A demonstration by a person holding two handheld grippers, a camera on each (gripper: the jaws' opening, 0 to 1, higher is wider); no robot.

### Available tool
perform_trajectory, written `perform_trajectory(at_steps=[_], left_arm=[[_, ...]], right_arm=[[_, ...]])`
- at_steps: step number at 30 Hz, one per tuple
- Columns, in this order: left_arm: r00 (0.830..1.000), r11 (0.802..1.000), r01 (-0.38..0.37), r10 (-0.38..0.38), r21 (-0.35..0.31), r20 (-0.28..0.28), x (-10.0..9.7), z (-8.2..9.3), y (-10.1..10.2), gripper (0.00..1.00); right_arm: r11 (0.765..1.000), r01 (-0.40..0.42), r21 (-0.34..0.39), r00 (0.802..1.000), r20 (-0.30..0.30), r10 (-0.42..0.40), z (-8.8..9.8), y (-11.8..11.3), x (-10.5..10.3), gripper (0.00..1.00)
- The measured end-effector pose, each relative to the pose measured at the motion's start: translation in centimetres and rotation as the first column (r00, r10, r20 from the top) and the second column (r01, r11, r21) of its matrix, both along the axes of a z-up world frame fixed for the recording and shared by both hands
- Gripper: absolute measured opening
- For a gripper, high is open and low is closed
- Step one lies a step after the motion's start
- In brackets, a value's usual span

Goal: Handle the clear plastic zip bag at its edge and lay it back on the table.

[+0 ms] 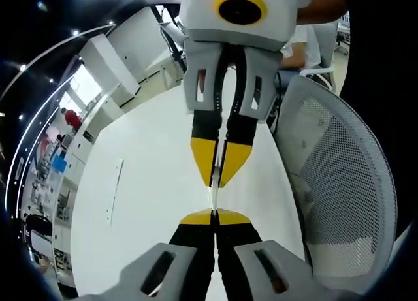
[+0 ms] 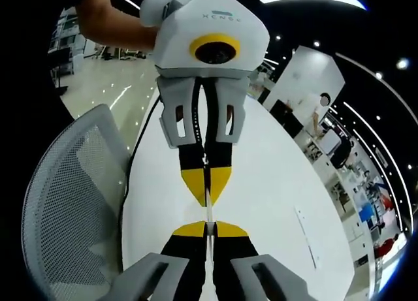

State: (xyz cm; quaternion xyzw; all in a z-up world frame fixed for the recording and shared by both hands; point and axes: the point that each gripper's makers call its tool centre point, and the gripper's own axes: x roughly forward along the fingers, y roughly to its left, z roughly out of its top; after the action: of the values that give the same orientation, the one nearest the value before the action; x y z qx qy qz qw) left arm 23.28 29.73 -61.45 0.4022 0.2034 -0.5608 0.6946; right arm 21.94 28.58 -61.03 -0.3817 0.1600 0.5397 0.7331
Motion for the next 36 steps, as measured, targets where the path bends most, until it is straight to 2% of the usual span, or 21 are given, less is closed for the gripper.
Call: perform_trajectory(at_steps=[9,36], left_arm=[[1.000,1.000,0.012,-0.012,-0.005,0.006,0.0,0.0,-0.4,0.00],[1.000,1.000,-0.006,0.006,-0.026,-0.002,-0.3,0.2,0.5,0.00]], right_arm=[[1.000,0.012,0.005,1.000,-0.002,-0.012,0.0,-0.5,0.2,0.00],[0.999,0.046,-0.002,0.999,-0.009,-0.046,-0.8,-1.9,-0.2,0.00]])
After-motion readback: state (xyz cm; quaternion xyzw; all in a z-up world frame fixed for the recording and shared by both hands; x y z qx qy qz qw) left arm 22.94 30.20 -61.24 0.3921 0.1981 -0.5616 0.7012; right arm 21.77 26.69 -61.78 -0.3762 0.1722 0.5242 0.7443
